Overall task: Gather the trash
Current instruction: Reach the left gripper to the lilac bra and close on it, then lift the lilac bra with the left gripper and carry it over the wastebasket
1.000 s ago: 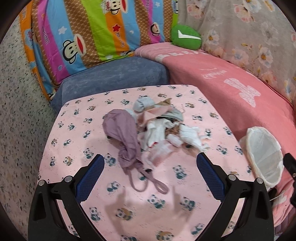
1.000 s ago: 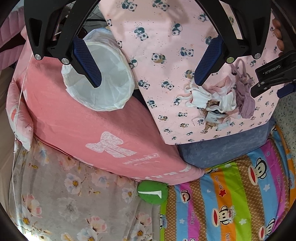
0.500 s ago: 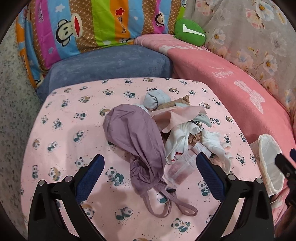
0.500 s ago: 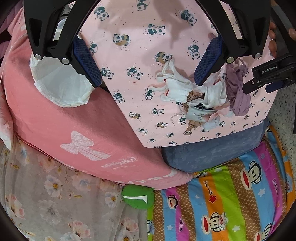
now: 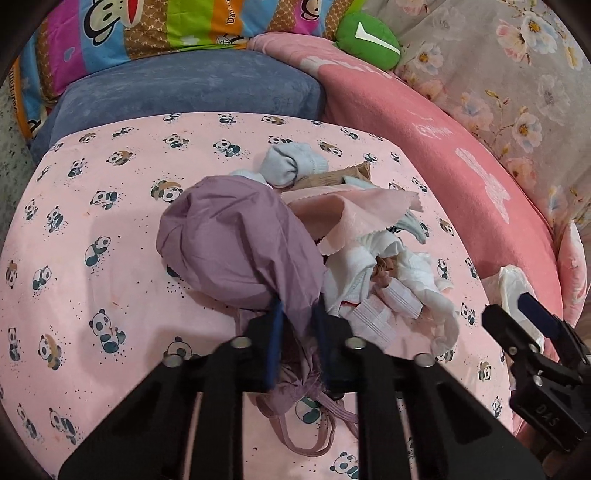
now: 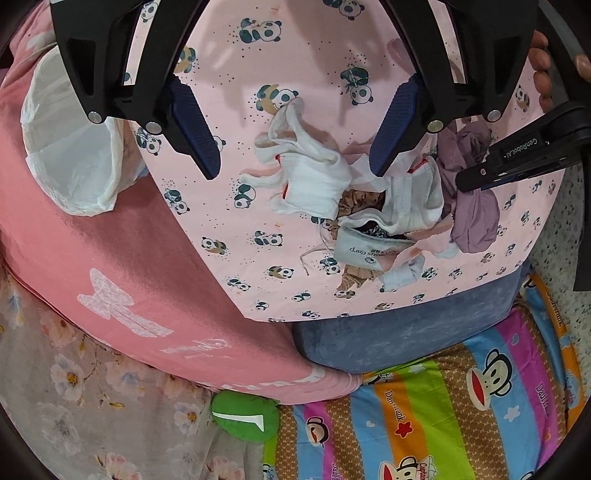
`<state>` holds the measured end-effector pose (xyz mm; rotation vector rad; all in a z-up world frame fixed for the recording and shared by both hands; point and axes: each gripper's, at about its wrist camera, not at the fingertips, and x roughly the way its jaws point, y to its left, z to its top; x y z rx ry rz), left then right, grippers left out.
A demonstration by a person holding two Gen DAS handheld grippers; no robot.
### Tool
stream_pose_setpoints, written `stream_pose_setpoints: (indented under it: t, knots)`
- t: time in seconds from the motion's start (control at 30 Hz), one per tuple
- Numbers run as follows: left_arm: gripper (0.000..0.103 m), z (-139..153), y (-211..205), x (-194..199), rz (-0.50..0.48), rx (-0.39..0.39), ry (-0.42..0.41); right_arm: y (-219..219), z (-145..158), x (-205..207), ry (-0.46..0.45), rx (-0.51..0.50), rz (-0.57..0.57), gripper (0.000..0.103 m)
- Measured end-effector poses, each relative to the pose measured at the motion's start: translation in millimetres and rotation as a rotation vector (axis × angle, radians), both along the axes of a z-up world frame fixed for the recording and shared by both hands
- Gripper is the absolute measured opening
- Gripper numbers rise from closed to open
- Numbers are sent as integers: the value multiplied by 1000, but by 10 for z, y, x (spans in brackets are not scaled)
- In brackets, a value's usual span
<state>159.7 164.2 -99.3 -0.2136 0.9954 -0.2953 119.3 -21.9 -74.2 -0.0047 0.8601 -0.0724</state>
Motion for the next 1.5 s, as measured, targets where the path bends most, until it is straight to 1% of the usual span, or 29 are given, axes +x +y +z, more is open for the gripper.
stream_pose_setpoints:
  t: [0.07,0.13,0.2,0.23,0.3,0.33,0.4,0.43,0.5,0.6,0.77,0.93,1.03,1.23,1.4,1.5]
  knots:
    - [6,34,37,-18,-3,-2,-10,38,-58,48,17,-1,12,71]
    - [4,97,84,-41,1,-6,-25,66,-118,84,31,-2,24,66]
    - [4,173,122,-58,5,-6,-39,100,-194,135,49,-4,35,58]
    - [4,221,141,-74,8,-4,-50,108,-241,166,63,-2,38,57]
    - [4,315,156,-79,13,2,-69,96,-308,216,82,13,42,49]
    - [4,367,174,-92,15,0,-78,88,-346,239,92,25,44,40]
    - [4,470,187,-102,17,-4,-95,66,-426,292,123,54,50,14]
    - [4,542,192,-121,17,-5,-111,56,-438,302,129,61,51,11]
    - [4,648,174,-124,15,-2,-136,28,-394,294,117,84,54,8]
    - [4,820,130,-143,10,-3,-170,2,-235,246,77,91,59,5]
    - [4,1128,-30,-172,-18,-1,-230,-102,208,150,-8,109,64,5]
    - [4,1448,-274,-220,-66,-15,-290,-305,735,22,-104,135,48,4]
    - [4,1619,-463,-261,-107,-30,-325,-492,1055,-79,-162,144,26,5]
    - [4,1887,-967,-364,-212,-57,-377,-912,1512,-326,-259,135,-28,4]
    - [4,2011,-1398,-456,-302,-79,-401,-1261,1735,-527,-304,117,-76,5]
    - [4,2045,-1659,-513,-350,-81,-414,-1514,1802,-672,-320,111,-117,5]
